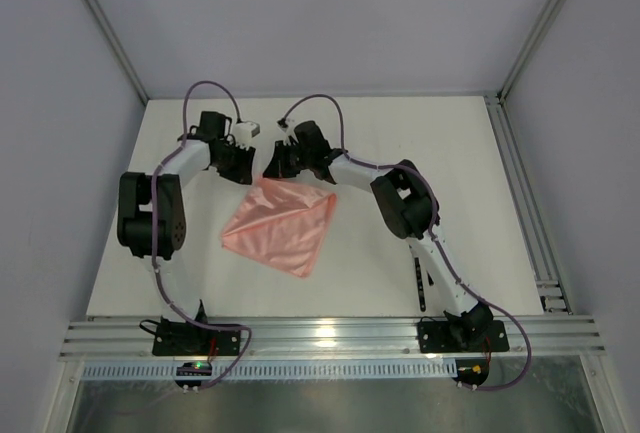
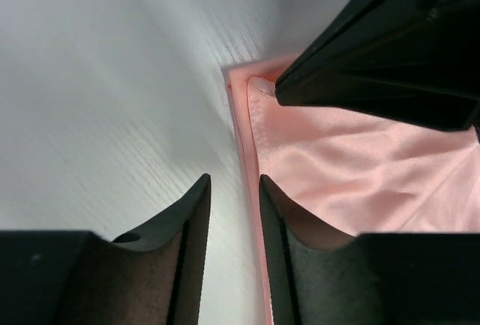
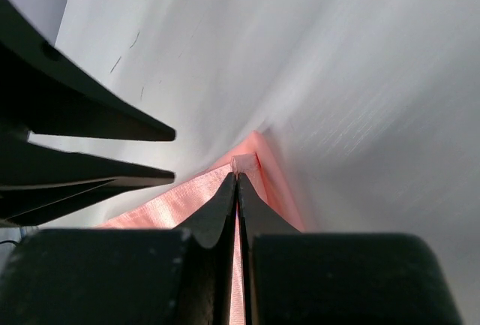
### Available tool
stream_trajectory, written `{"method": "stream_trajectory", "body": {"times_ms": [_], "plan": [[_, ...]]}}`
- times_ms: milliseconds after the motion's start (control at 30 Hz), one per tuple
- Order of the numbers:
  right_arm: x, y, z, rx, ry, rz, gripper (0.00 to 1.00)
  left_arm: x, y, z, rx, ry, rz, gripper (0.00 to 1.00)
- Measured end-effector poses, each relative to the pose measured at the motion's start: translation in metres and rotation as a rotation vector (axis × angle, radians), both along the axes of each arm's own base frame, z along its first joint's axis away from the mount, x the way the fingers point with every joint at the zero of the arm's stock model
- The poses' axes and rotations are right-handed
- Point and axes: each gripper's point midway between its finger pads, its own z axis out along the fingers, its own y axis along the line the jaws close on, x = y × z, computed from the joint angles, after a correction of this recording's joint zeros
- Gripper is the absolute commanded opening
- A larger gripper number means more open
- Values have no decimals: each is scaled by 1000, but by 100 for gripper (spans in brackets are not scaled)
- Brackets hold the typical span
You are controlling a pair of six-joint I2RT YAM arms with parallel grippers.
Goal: Fold the napkin into a case and place the utensils inside
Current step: Smooth out the upper triangle-folded napkin at the center of the board.
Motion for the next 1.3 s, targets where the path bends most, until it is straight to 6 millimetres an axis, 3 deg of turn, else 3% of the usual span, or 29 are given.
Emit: {"method": "stream_trajectory", "body": {"times_ms": [167,333,400,467,600,733,833,967,1200,1300], "plan": [[0,0,1,4,9,-9,4,-15,3,17,9,-19,-4,40],[1,0,0,4,10,-13,4,-52,8,-8,30,85,-18,40],[1,0,0,4,11,-14,4,-73,12,-22,47,152,-23,31],[1,0,0,3,12,-14,4,-80,13,-22,53,163,-26,22],[1,0,-1,3,12,-15,4,-92,15,-24,62,181,-35,17],[0,-1,-2,1,14,-15,5,-95,16,-20,63,178,-35,17],[1,-1,-3,-4,11,-19,15,-95,16,-17,64,169,-35,18],[4,-8,-9,-49,-11,-32,29,-96,16,-13,65,162,-37,4],[8,-28,-4,-119,-55,-42,33,-99,17,-11,68,166,-44,1],[12,-39,3,-124,-65,-53,33,-100,17,-11,68,171,-45,6]]}}
